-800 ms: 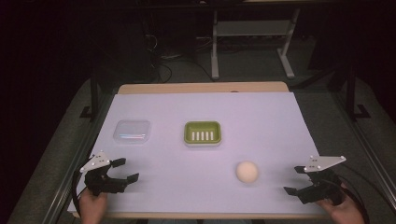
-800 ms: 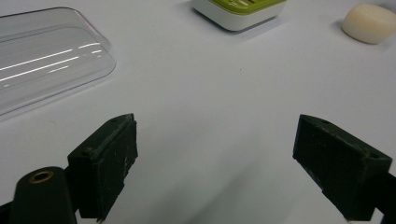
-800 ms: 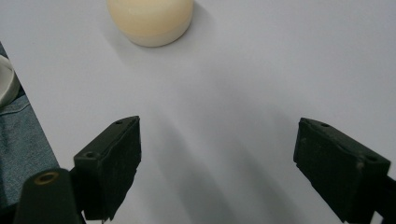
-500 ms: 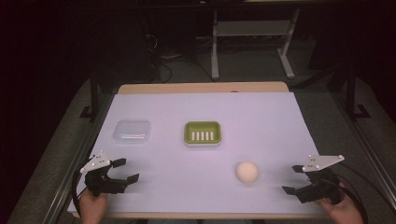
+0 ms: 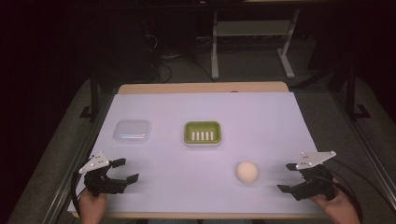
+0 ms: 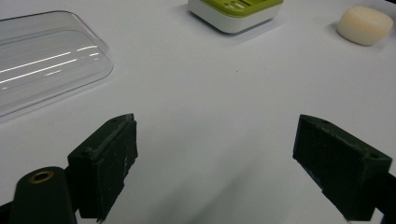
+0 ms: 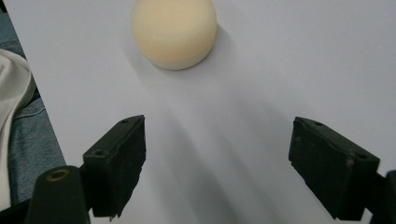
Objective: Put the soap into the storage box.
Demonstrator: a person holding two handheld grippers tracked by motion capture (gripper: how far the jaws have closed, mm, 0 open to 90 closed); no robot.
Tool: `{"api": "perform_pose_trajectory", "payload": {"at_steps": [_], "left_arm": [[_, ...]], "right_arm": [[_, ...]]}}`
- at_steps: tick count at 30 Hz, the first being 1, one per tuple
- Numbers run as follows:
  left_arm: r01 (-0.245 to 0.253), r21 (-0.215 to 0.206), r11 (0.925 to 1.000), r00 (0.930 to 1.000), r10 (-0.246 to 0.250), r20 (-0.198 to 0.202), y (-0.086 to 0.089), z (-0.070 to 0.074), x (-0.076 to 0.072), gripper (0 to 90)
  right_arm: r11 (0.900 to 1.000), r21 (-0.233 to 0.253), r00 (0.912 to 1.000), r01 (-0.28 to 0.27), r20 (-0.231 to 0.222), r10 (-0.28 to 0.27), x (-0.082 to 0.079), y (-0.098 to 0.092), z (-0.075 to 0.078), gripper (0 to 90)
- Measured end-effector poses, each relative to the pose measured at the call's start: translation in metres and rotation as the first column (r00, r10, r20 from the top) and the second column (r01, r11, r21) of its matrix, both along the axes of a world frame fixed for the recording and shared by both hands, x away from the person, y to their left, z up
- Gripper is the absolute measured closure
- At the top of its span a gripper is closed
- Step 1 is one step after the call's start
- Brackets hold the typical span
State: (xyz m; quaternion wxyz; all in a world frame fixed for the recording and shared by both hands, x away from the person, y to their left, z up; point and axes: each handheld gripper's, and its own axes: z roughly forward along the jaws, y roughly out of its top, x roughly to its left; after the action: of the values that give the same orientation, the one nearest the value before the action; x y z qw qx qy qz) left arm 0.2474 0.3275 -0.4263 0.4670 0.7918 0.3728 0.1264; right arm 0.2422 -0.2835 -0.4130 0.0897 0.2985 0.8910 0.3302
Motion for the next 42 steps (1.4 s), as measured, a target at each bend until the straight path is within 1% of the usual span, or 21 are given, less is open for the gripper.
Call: {"api": "perform_pose_trajectory", "payload": {"at_steps": [3,4,7,8,10,14,18,20,22,26,32,36,37,40,41,42], "left_arm": [[-0.002,0.003,1.0000,1.0000,0.002,0.002,0.001,0.000,0.000,13.0],[-0.006,-0.002,1.0000,1.0000,0.006,0.001,0.001,0.000,0.000,13.0],[-0.006,-0.002,1.0000,1.0000,0.006,0.001,0.001,0.000,-0.001,13.0],[-0.009,-0.005,0.9999,1.0000,0.009,0.002,0.001,0.000,-0.001,13.0],[-0.010,-0.004,0.9999,1.0000,0.010,0.001,0.001,0.000,-0.001,13.0],[-0.009,0.000,1.0000,1.0000,0.009,0.003,0.001,0.000,-0.001,13.0],[-0.009,-0.004,1.0000,1.0000,0.009,0.002,0.001,0.000,-0.001,13.0],[-0.006,-0.004,1.0000,1.0000,0.006,0.000,0.001,0.000,-0.001,13.0],[-0.006,-0.002,1.0000,1.0000,0.006,0.001,0.001,0.000,-0.001,13.0],[-0.004,-0.004,1.0000,1.0000,0.004,0.003,0.001,0.000,-0.001,13.0],[-0.004,-0.010,0.9999,1.0000,0.004,0.003,0.000,0.000,-0.001,13.0],[0.003,0.005,1.0000,1.0000,-0.003,0.003,0.000,0.000,-0.001,13.0],[0.004,0.007,1.0000,1.0000,-0.004,0.004,0.000,0.000,-0.001,13.0],[0.004,0.006,1.0000,1.0000,-0.004,0.005,0.000,0.001,-0.002,13.0],[0.004,0.006,1.0000,1.0000,-0.004,0.004,0.000,0.001,-0.001,13.0],[0.002,0.004,1.0000,1.0000,-0.002,0.005,0.000,0.000,-0.001,13.0]], "right_arm": [[1.000,-0.017,0.9999,-0.013,-0.011,0.012,0.006,0.007,0.003,17.5],[0.999,-0.022,0.9997,-0.023,-0.007,0.023,0.007,0.008,0.003,17.6],[0.999,-0.026,0.9993,-0.036,-0.010,0.035,0.009,0.012,0.005,17.5],[0.999,-0.025,0.9990,-0.041,-0.019,0.041,0.010,0.013,0.006,17.4],[0.998,-0.028,0.9982,-0.057,-0.019,0.057,0.013,0.017,0.009,17.4],[0.997,-0.037,0.9975,-0.069,-0.020,0.069,0.017,0.022,0.013,17.4],[0.995,-0.052,0.9964,-0.085,-0.006,0.085,0.022,0.028,0.018,17.5],[0.995,-0.044,0.9961,-0.088,-0.007,0.088,0.023,0.029,0.019,17.5],[0.995,-0.049,0.9962,-0.087,-0.013,0.086,0.024,0.030,0.021,17.5],[0.994,-0.052,0.9950,-0.100,-0.010,0.099,0.027,0.034,0.023,17.3],[0.993,-0.054,0.9946,-0.103,-0.011,0.103,0.030,0.038,0.025,16.8],[0.992,-0.057,0.9935,-0.113,-0.023,0.112,0.033,0.043,0.026,16.6],[0.990,-0.067,0.9926,-0.120,-0.023,0.119,0.035,0.046,0.026,16.4],[0.990,-0.072,0.9923,-0.123,-0.024,0.121,0.036,0.049,0.027,15.8],[0.989,-0.077,0.9916,-0.129,-0.020,0.128,0.037,0.050,0.028,15.7],[0.987,-0.084,0.9910,-0.133,-0.026,0.132,0.039,0.054,0.028,15.7]]}}
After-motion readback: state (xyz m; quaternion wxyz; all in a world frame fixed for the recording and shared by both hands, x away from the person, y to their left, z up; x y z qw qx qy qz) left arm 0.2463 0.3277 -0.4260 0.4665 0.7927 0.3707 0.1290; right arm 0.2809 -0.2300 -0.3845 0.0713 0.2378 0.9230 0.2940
